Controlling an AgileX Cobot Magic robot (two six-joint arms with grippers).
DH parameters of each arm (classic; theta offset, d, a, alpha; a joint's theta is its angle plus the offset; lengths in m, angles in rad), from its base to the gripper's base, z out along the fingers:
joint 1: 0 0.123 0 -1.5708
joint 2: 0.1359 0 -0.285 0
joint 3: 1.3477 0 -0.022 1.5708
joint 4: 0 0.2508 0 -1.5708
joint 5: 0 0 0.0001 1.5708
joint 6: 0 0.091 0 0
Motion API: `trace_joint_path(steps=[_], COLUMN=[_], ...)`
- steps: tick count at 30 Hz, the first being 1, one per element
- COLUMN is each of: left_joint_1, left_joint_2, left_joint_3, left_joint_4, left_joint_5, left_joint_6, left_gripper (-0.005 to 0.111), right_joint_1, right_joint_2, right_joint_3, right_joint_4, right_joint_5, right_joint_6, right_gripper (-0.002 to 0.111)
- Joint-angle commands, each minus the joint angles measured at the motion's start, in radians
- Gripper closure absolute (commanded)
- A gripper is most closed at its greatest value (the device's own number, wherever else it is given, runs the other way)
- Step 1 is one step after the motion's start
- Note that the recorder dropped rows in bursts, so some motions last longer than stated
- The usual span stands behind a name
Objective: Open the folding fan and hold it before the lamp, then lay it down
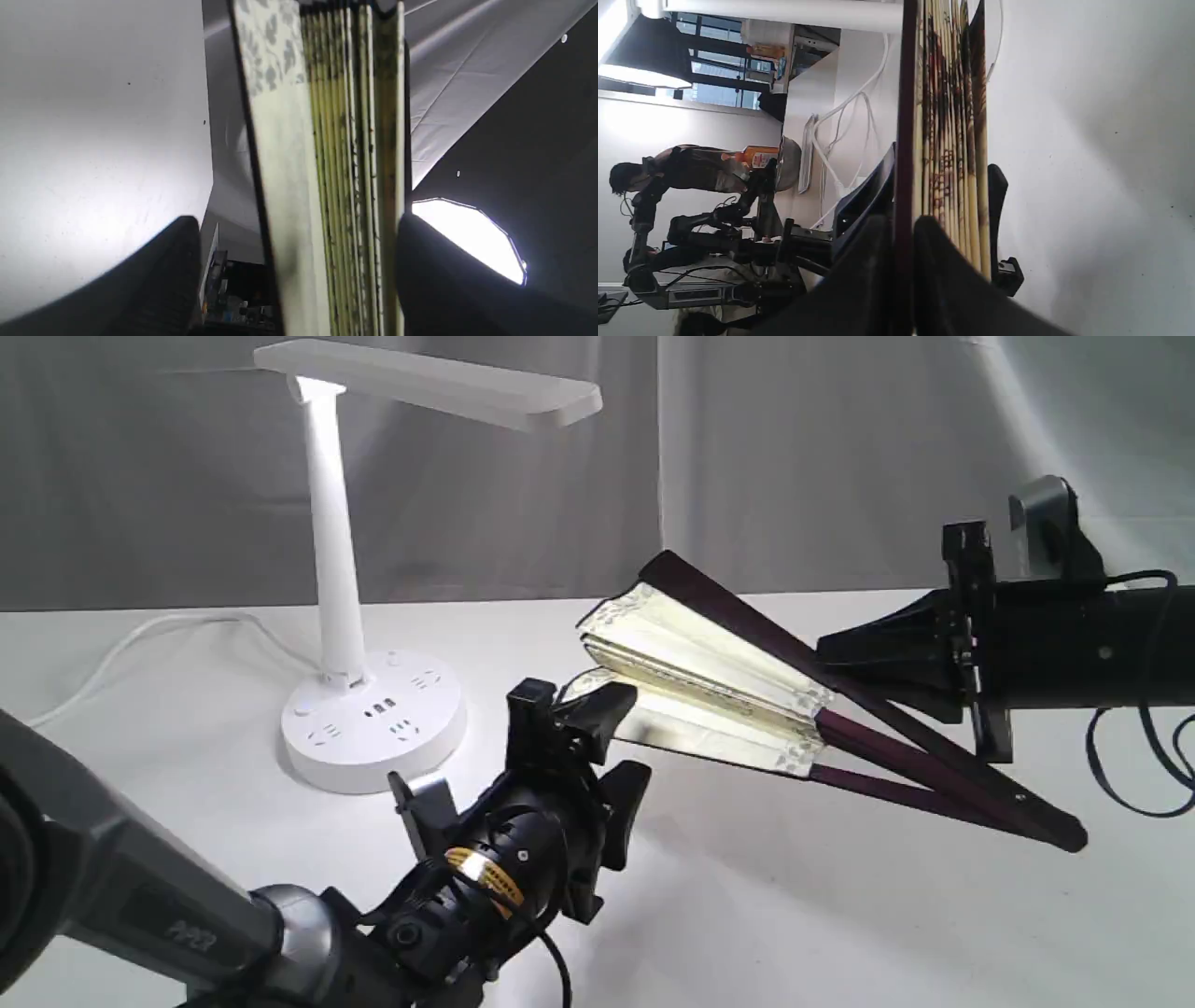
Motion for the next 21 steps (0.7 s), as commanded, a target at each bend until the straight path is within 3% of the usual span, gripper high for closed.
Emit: trace_joint_path(steps=[1,16,21], left_joint_1=[-0.002,-0.002,-0.002], left_joint_2=[0.021,0.042,0.047], left_joint_3=[-0.023,-0.097,-0.095], left_joint_4=[-0.019,-0.023,-0.023], left_joint_5=[-0.01,-0.01,-0.01], left_joint_6=[-0.036,-0.06,-0.06], left_gripper=[0.047,0.054,0.07], right_joint_1=[0.002,0.002,0.002], right_joint_2=[-0.014,-0.014,-0.014], right_joint_3=[0.001,0.001,0.001], right_joint_4=[0.016,0.008,0.008], right_joint_5=[0.011,0.011,0.011], right_joint_6=[-0.015,-0.015,-0.015], right_gripper=[0.108,0.108,0.108])
